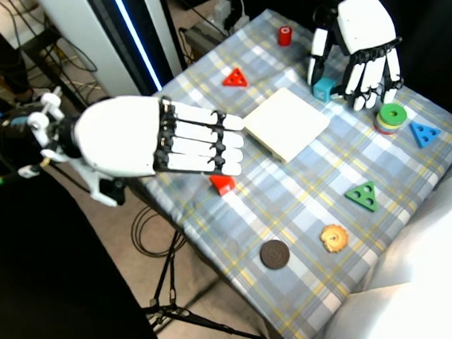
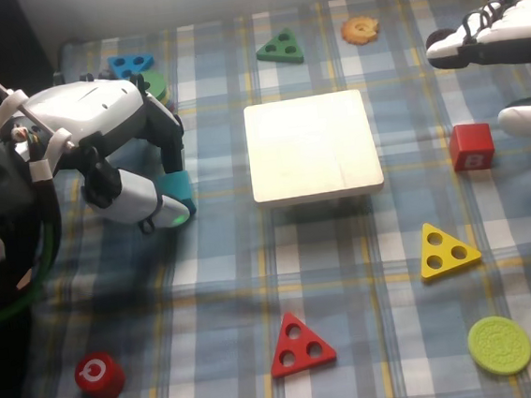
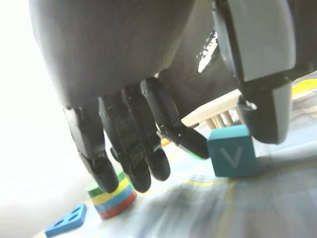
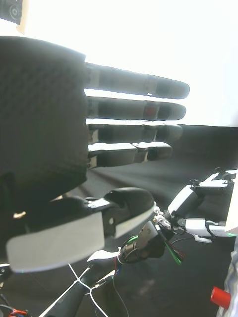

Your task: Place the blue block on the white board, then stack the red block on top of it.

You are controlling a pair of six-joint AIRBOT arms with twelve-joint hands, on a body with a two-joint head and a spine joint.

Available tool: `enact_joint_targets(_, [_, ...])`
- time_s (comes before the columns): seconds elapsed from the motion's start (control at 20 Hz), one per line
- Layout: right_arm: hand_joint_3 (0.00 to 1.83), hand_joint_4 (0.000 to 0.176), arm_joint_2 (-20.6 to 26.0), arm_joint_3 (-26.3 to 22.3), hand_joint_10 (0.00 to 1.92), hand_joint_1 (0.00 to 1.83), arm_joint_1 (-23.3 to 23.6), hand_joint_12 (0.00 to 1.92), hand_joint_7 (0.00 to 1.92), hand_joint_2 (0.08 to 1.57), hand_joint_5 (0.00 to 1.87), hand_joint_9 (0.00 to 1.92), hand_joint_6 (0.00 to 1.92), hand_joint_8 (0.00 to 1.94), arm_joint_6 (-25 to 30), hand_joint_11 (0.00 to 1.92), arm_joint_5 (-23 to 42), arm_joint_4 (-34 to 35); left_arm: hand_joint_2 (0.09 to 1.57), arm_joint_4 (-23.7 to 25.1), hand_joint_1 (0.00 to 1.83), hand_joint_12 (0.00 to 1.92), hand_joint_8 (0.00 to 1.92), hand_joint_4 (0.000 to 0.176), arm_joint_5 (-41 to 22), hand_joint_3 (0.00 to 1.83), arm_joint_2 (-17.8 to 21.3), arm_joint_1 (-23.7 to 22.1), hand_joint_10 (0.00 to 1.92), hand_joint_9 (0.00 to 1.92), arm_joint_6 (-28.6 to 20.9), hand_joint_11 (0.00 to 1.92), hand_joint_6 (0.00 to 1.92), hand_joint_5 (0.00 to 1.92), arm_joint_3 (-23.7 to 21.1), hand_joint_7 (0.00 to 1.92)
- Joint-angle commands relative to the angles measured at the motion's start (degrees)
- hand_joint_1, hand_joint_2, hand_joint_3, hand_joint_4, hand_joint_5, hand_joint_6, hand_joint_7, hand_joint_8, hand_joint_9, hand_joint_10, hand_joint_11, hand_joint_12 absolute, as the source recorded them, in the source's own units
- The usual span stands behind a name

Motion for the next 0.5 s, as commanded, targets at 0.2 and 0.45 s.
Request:
enact_joint_targets(0.2, [0.01, 0.0, -0.1, 0.1, 0.0, 0.28, 0.5, 0.24, 0.57, 1.42, 0.43, 0.53, 0.0, 0.0, 0.7, 0.42, 6.6, 2.0, 1.1, 0.8, 1.1, 0.53, 0.0, 0.0, -6.5, 0.0, 0.7, -0.5, 0.0, 0.58, 0.2, 0.11, 0.92, 1.01, -1.2, 0.77])
enact_joint_targets(0.45, [0.0, 0.0, -0.1, 0.0, 0.0, 0.24, 0.4, 0.25, 0.57, 1.43, 0.42, 0.54, 0.0, 0.0, 0.9, 0.42, 6.6, 2.0, 1.11, 5.2, 1.09, 0.46, 0.0, 0.004, -13.4, 0.0, 5.6, -0.4, 0.0, 0.48, -0.9, 0.07, 0.96, 0.99, -7.6, 0.74])
